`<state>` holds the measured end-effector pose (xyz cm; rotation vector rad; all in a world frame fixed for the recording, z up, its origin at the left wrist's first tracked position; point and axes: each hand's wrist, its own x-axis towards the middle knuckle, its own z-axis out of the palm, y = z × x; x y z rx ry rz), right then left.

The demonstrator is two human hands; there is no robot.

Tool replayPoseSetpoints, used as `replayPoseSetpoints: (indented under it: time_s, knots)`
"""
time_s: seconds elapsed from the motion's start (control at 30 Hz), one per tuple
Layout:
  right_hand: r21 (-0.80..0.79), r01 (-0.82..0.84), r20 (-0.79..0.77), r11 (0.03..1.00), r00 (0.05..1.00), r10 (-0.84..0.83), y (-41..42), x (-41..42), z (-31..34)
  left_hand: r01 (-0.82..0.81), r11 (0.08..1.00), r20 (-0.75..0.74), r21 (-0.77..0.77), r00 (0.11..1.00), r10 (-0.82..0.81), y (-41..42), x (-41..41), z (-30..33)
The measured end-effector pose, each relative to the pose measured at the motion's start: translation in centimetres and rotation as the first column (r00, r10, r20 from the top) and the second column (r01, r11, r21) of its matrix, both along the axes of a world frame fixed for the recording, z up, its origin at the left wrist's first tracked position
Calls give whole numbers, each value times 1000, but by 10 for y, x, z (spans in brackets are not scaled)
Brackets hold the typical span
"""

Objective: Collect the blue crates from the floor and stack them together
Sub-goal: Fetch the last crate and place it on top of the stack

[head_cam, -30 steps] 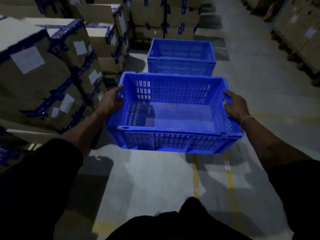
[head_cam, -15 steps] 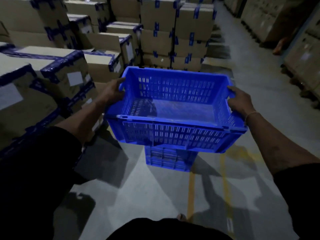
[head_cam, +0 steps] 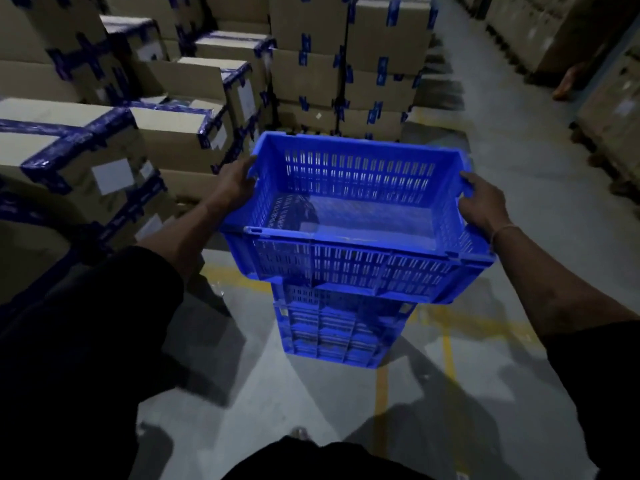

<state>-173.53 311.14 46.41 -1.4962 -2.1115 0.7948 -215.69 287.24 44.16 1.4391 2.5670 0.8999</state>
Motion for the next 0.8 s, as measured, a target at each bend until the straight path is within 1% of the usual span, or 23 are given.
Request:
replayPoseSetpoints:
  time_s: [0.2, 0.33, 0.4, 0.5, 0.67, 0.8]
  knots:
    - [-8, 18, 27, 1000, 999, -18, 54, -37, 8, 35, 998, -18, -42, 999, -36, 65, -44, 8]
    - [-18, 40, 49, 999, 998, -39, 76, -50, 11, 65, 995, 38, -71, 997, -63, 102, -64, 10]
    - [-16, 35, 67, 999, 997, -34, 89, -56, 9, 75, 994, 31, -83, 997, -72, 116, -71, 10]
    - [6, 27, 114, 1000, 993, -27, 104, -66, 5, 67, 993, 30, -94, 997, -64, 128, -75, 11]
    - [46, 56, 121, 997, 991, -61, 107, -73, 6, 71, 994, -29, -84, 997, -74, 136, -74, 14]
    - [42, 51, 187, 998, 981, -58, 107, -67, 3, 63, 988, -1, -139, 998, -64, 132, -68, 18]
